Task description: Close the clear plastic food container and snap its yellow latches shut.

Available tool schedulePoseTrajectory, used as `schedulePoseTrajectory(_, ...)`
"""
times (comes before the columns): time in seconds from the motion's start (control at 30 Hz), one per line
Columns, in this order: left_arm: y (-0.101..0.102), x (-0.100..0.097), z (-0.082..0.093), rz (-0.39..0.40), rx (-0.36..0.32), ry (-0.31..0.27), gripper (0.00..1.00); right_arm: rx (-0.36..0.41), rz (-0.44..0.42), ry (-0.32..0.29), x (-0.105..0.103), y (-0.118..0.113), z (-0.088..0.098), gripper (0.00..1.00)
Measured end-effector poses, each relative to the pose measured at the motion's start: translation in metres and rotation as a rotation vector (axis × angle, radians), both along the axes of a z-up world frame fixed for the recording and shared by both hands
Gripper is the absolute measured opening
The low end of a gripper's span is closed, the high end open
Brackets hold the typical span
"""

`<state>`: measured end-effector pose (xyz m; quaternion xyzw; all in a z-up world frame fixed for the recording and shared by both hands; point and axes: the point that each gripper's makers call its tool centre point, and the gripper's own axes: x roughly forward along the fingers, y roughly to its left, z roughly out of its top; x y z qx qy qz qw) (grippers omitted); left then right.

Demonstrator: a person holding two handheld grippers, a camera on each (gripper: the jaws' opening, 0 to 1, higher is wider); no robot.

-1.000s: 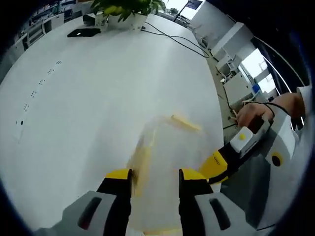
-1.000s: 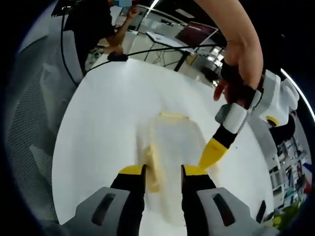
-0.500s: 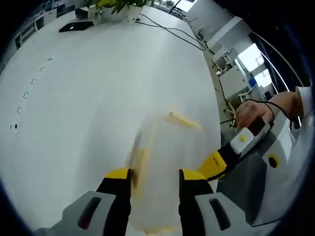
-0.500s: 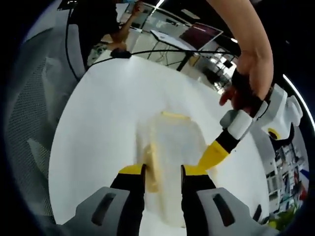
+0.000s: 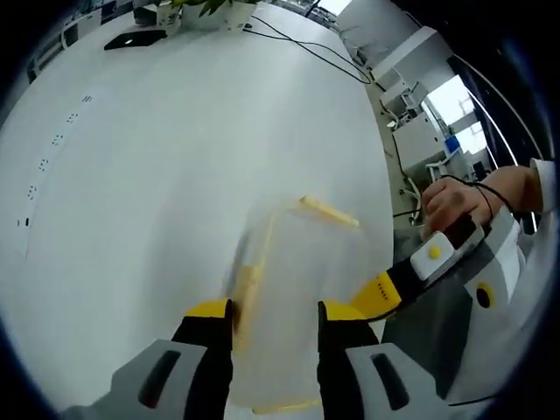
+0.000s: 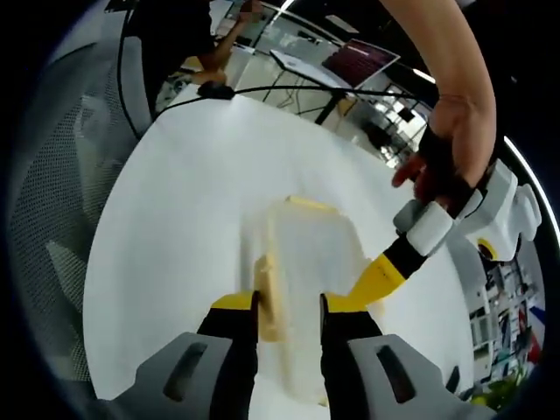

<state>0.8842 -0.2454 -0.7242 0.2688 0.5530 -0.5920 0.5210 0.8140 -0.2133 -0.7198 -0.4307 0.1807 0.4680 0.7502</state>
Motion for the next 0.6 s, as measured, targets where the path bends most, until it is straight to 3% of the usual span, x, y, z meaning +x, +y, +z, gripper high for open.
schedulePoseTrajectory(0.23, 0.0, -0.006, -0.001, -0.025, 0.014, 0.0, 0.3, -0.016, -0.008, -0.008, 0.001, 0.001, -0.003, 0.22)
schedulePoseTrajectory(0.27, 0.001, -0.007, -0.003, -0.018, 0.015, 0.001, 0.3, -0.091, 0.019, -0.037, 0.003, -0.007, -0.015, 0.22)
schedulePoseTrajectory(0.3, 0.002, -0.008, -0.003, -0.019, 0.015, 0.003, 0.3, -0.059, -0.009, -0.04, 0.0, -0.007, -0.01, 0.22)
schedulePoseTrajectory(0.37, 0.002, -0.008, -0.005, -0.019, 0.013, 0.002, 0.3, -0.062, -0.011, -0.036, 0.001, -0.005, -0.004, 0.22)
schedulePoseTrajectory(0.6, 0.003, -0.008, -0.006, -0.013, 0.006, 0.011, 0.3, -0.042, -0.016, -0.023, 0.001, -0.002, -0.003, 0.23)
